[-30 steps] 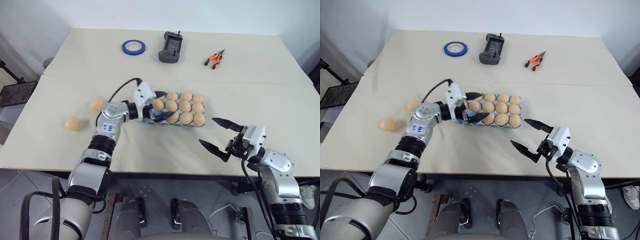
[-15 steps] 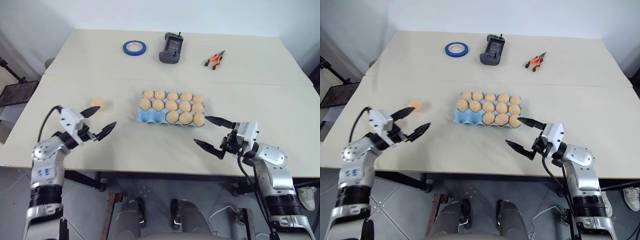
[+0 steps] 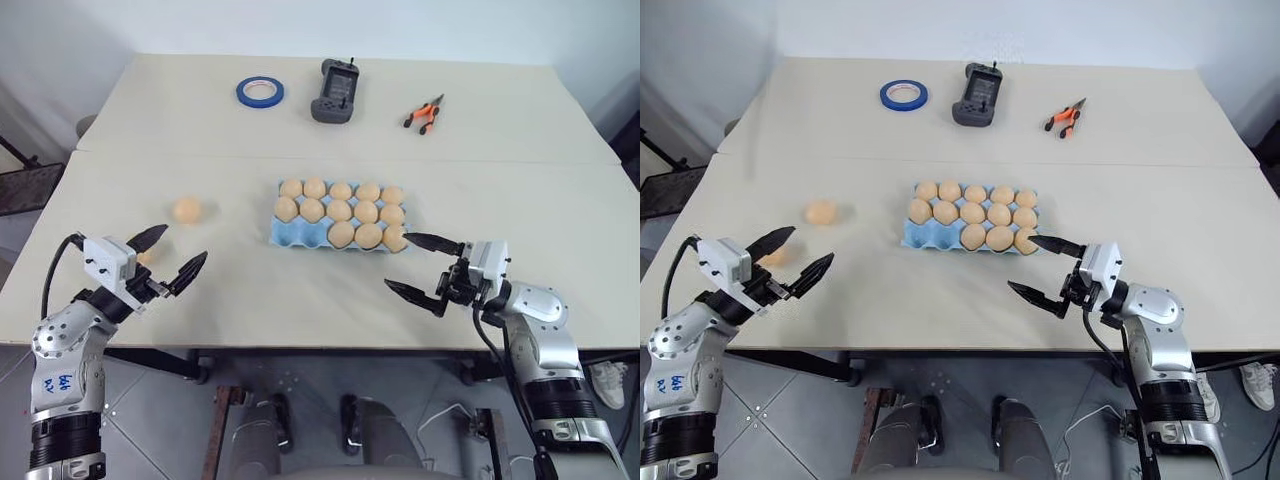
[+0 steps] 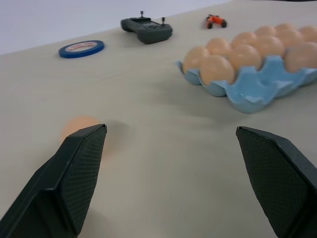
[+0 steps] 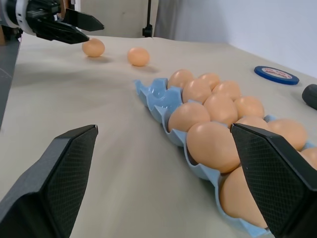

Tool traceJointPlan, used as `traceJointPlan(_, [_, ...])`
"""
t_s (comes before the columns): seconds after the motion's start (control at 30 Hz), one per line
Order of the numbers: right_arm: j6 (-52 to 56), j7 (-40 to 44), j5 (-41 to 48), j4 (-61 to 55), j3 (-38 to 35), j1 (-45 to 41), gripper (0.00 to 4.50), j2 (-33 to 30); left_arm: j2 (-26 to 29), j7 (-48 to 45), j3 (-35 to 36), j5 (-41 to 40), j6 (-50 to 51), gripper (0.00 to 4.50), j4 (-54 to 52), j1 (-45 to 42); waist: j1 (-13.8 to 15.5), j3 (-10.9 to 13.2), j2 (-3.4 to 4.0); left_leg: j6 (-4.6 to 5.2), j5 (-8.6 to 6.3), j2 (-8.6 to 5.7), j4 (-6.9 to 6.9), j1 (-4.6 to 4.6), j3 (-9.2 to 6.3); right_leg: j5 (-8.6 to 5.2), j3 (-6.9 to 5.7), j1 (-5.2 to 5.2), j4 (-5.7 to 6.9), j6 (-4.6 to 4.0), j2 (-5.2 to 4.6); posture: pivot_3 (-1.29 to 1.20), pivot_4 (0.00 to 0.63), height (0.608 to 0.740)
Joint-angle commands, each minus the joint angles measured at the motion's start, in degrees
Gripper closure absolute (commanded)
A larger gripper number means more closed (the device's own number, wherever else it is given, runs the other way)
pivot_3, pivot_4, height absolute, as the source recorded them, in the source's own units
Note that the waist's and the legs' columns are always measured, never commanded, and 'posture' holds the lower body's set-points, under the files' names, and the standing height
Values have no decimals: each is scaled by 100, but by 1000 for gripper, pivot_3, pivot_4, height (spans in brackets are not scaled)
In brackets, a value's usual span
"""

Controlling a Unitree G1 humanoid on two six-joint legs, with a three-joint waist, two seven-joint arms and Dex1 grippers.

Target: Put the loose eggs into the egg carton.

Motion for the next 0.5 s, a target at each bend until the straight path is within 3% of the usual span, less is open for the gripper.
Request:
traceJointPlan(0.03, [-72,87,76,27,-24,-98,0,31,-132,590,555,-29,-27,73,-378,462,-69,-3,-6,4,-3,2,-1,1,0,1,-3,-2,4,5,0,0,150,740])
traceJointPlan(0.23, [-66,164,78,100,11,-155,0,64,-346,1449,1027,120,-175,73,-465,829,-75,-4,-7,-3,-5,11,14,-4,0,-10,-9,-45,76,11,0,0,150,740])
traceJointPlan(0.37, [-65,171,76,116,25,-170,0,74,-307,1823,993,266,41,73,-163,669,-83,-4,-7,-8,-5,16,38,-2,-10,-36,-14,-56,79,-41,2,0,150,740])
traceJointPlan(0.43, [-64,168,70,120,30,-183,0,76,-273,1789,862,267,111,73,-12,535,-90,-8,2,-6,-8,24,27,-10,-10,1,-16,-44,1,-44,23,0,150,740])
traceJointPlan(0.5, [-61,166,69,115,22,-195,0,67,-213,1716,643,310,287,73,255,278,-50,-11,13,-5,-8,86,-18,-69,-8,123,-39,17,-146,-46,101,0,150,740])
